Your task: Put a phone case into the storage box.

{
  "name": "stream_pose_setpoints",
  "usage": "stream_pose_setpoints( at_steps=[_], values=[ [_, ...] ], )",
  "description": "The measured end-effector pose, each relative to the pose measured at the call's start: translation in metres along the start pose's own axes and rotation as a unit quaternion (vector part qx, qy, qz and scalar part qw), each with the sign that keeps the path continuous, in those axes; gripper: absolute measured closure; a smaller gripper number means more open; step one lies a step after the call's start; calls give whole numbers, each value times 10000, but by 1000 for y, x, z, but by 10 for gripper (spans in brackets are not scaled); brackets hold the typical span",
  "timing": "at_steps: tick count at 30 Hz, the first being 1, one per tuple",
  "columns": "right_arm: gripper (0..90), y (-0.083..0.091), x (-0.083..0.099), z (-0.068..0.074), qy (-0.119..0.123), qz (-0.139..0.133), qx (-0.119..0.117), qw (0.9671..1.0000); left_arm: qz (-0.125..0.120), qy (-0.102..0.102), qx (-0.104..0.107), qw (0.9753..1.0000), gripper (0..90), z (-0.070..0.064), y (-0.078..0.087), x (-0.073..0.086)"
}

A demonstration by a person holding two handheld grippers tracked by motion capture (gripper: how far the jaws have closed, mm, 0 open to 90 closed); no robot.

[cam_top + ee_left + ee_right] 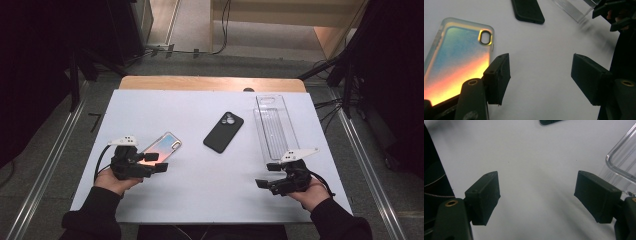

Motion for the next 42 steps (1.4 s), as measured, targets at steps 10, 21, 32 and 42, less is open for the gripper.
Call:
stream_pose_setpoints(
  at_steps=[10, 21, 32, 42],
  values=[
    [185, -2, 0, 0, -4, 42, -6, 10000, 228, -268, -83, 9993, 284, -15, -3, 15],
    [185, -1, 1, 1, -7, 59, -7, 10000, 379, -352, 207, 9984, 282, -23, -5, 22],
    [184, -2, 1, 0, 9, 66, -15, 10000, 133, -155, -303, 9993, 203, -6, 2, 8],
    [185, -2, 1, 1, 16, 75, -14, 10000, -48, -347, -501, 9981, 0, 2, -2, -13]
  ],
)
Point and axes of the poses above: each handheld gripper's, and its own axes: y roughly backward along the jaws, x roughly out of its underside, z roughly to its left, the point moved 5 cm from there along -y, roughly forward along the jaws, and after that the axes turned 8 degrees about y, right-handed, at the moved point
